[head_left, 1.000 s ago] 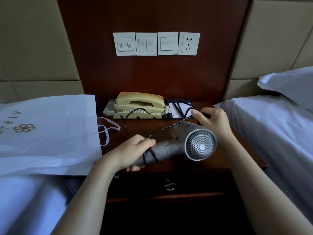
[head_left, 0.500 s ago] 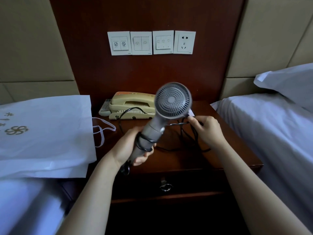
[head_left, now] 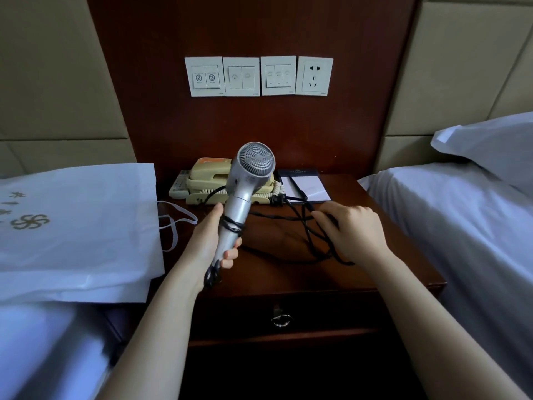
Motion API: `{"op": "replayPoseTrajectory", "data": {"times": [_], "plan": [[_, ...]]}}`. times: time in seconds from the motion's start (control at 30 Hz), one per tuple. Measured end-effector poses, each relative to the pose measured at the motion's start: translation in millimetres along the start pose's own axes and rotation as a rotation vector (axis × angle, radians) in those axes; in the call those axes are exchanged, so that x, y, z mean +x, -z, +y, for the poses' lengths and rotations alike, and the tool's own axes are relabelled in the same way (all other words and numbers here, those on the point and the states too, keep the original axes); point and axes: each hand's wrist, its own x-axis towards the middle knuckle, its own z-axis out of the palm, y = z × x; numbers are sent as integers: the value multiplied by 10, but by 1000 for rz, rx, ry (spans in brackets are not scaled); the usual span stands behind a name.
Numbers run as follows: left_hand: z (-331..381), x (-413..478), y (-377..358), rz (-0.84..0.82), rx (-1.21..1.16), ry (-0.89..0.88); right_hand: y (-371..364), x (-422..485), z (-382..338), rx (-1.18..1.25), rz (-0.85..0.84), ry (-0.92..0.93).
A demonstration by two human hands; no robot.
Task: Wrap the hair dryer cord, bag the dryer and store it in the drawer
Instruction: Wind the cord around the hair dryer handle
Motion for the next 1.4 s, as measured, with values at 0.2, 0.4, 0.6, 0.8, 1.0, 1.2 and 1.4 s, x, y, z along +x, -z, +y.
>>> {"op": "replayPoseTrajectory", "data": {"times": [0.2, 0.4, 0.6, 0.8, 1.0, 1.2, 1.4], "plan": [[-38, -80, -80, 158, 268, -163, 151, 82, -186, -75, -68, -2], [-82, -29, -85, 359, 736, -230, 302, 63, -553, 16, -14, 233], [-68, -163, -217, 408, 992, -221, 281, 118, -813, 192, -84, 209], [-83, -247, -369, 419, 1077, -320, 270, 178, -1035, 410, -170, 187], [-66, -251, -345, 390, 1114, -383, 345, 232, -826, 757, -476, 21], [-23, -233, -143, 402, 1079, -388, 438, 217, -415, 990, -597, -377], [-11, -203, -66, 388, 1101, -376, 374, 219, -227, 1052, -485, -443]]}}
